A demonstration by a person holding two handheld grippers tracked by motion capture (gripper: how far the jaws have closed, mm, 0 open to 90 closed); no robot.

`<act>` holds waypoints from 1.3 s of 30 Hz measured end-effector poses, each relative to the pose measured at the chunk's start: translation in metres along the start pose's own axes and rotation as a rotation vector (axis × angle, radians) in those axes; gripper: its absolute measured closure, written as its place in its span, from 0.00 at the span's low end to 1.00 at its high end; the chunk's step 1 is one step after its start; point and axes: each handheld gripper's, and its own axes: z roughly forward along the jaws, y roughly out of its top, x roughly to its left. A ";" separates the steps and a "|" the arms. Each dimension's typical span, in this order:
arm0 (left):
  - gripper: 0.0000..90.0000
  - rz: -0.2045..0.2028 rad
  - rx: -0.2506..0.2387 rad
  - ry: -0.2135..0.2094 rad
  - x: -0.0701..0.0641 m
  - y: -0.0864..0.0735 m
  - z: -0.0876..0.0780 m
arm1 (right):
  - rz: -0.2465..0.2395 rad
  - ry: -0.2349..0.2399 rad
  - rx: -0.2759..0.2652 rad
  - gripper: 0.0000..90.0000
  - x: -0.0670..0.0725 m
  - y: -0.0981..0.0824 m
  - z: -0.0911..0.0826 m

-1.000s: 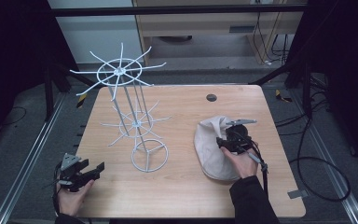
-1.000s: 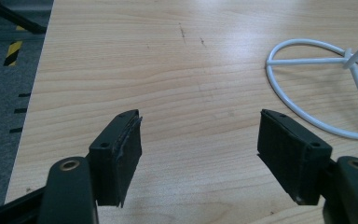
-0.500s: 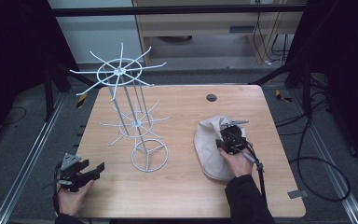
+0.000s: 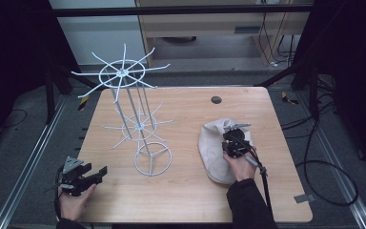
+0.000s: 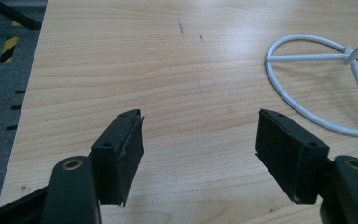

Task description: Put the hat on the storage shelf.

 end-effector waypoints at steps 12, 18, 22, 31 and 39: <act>0.36 0.000 -0.001 0.000 0.000 0.000 0.000 | -0.001 0.027 -0.062 0.98 -0.008 -0.002 -0.022; 0.36 -0.003 -0.006 -0.001 0.000 0.000 -0.001 | -0.005 0.066 -0.104 0.98 -0.012 -0.005 -0.034; 0.36 0.000 -0.002 -0.001 -0.001 0.000 0.000 | -0.017 0.082 -0.133 0.98 -0.013 -0.007 -0.042; 0.36 -0.001 -0.002 0.000 -0.001 0.000 0.000 | -0.037 0.139 -0.229 0.98 -0.021 -0.015 -0.067; 0.37 0.002 -0.003 -0.005 -0.001 0.000 0.000 | -0.067 0.160 -0.294 0.98 -0.021 -0.020 -0.084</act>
